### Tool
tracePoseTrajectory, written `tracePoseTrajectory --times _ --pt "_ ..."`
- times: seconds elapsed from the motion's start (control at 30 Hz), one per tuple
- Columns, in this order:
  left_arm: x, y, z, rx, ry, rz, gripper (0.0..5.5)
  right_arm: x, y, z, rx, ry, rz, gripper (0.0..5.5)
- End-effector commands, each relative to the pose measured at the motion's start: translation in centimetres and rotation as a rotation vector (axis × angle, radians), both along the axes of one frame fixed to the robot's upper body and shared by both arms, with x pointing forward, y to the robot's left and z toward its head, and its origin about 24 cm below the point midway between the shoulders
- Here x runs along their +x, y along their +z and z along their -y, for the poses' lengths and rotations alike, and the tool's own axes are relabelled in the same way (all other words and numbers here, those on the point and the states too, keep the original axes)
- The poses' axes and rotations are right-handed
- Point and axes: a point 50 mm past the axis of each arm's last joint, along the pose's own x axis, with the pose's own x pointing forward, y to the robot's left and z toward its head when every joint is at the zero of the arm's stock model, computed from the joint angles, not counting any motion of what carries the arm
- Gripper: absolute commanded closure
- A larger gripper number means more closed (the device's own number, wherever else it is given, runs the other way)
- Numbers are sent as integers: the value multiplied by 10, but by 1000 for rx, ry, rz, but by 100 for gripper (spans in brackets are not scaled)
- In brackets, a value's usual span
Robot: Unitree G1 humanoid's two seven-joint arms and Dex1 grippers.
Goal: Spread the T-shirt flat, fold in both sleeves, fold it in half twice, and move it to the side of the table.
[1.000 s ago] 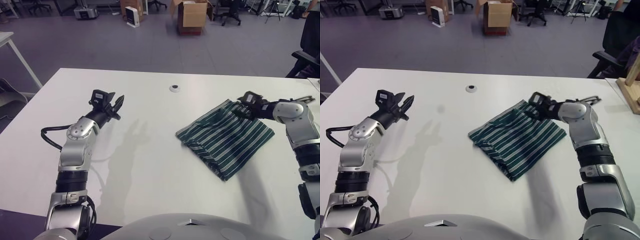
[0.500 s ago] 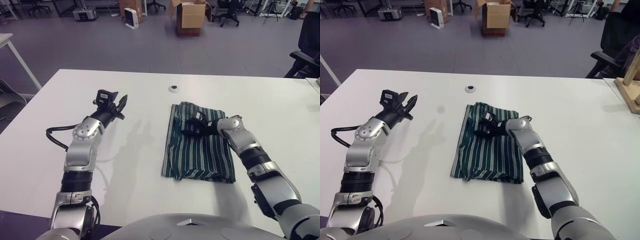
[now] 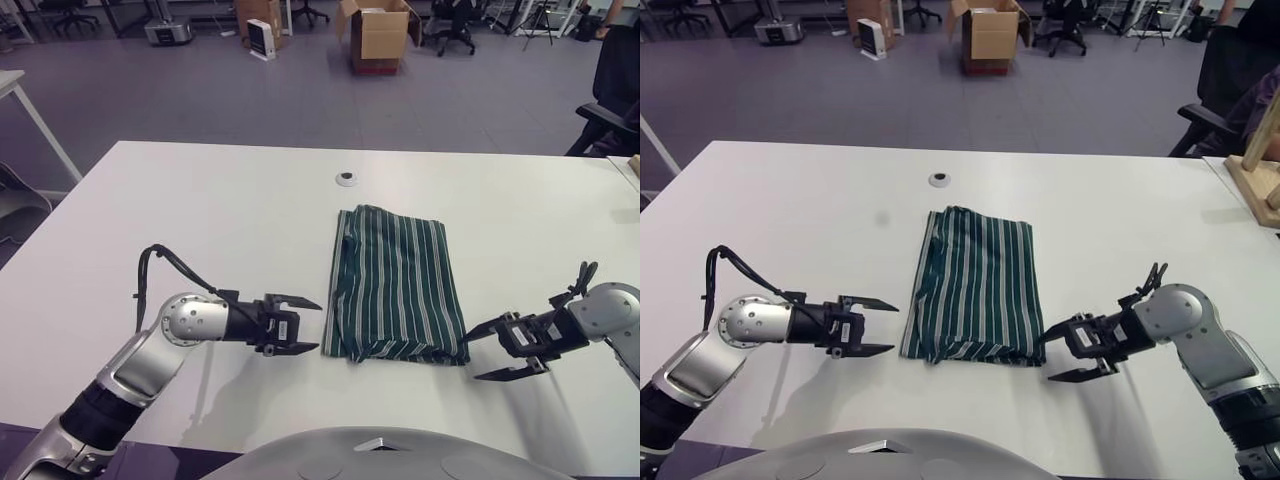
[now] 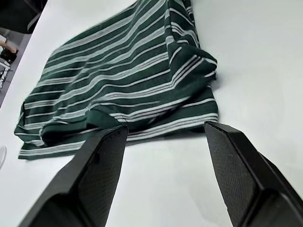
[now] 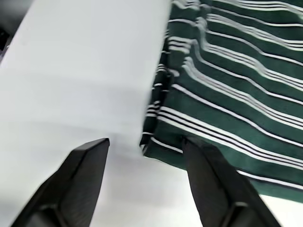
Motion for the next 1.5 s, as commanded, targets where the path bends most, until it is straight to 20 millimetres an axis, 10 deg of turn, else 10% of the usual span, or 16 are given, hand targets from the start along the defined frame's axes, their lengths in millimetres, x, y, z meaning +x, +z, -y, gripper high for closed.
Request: tracePoseTrajectory --times 0.03,0.27,0.6,0.77,1.13,1.37,1.5 --pt "-2 -8 13 -31 -42 -55 255 6 -9 -11 -12 22 135 270" --pt "12 -29 30 -4 -68 -40 255 5 -15 -7 -58 46 130 270" --pt "9 -45 31 66 -122 -142 253 5 -22 -14 -52 35 110 438" --pt "18 -57 26 149 -106 -109 353 5 -21 -16 -45 35 106 530" --pt "12 -82 8 204 -116 -186 542 5 -16 -24 15 13 70 537" --pt "-19 14 -10 -143 -111 -546 550 -18 47 -16 116 6 -347 540" --pt "-8 47 -11 -188 -106 -596 550 1 76 -7 189 -78 -417 540"
